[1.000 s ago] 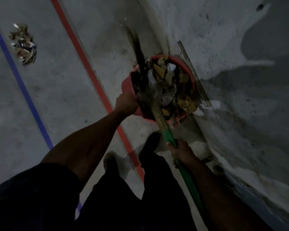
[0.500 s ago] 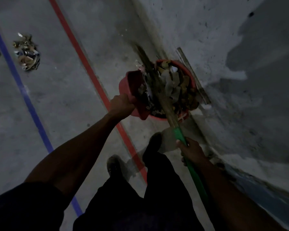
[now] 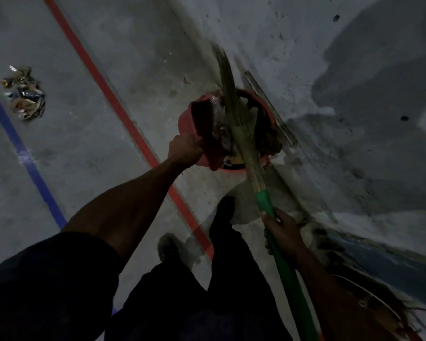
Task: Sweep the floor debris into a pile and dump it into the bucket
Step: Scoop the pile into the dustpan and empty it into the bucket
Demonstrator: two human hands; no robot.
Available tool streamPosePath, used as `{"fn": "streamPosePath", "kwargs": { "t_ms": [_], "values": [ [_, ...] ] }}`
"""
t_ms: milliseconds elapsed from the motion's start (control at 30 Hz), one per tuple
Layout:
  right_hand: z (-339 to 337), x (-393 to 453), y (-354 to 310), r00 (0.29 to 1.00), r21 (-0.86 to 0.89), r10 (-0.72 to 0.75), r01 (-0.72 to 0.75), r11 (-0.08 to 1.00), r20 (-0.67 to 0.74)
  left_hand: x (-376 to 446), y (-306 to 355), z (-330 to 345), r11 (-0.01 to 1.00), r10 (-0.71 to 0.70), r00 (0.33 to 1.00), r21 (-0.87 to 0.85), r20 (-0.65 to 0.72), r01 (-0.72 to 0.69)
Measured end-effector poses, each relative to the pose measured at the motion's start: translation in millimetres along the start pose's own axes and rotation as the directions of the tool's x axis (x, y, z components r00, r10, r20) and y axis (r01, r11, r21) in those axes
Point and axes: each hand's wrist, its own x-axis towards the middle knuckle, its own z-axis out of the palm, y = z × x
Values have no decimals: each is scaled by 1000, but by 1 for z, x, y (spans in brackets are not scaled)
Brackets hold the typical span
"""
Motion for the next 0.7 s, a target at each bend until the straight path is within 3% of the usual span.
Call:
{"fn": "streamPosePath", "kwargs": {
  "t_ms": [233, 700],
  "values": [
    [9, 43, -19, 981, -77, 106, -95, 992, 161, 41, 18, 13, 990, -81, 995, -109, 50, 86],
    [-27, 146, -29, 921, -164, 372, -352, 922, 114, 92, 48, 42, 987, -158, 987, -8, 22, 158]
  ]
}}
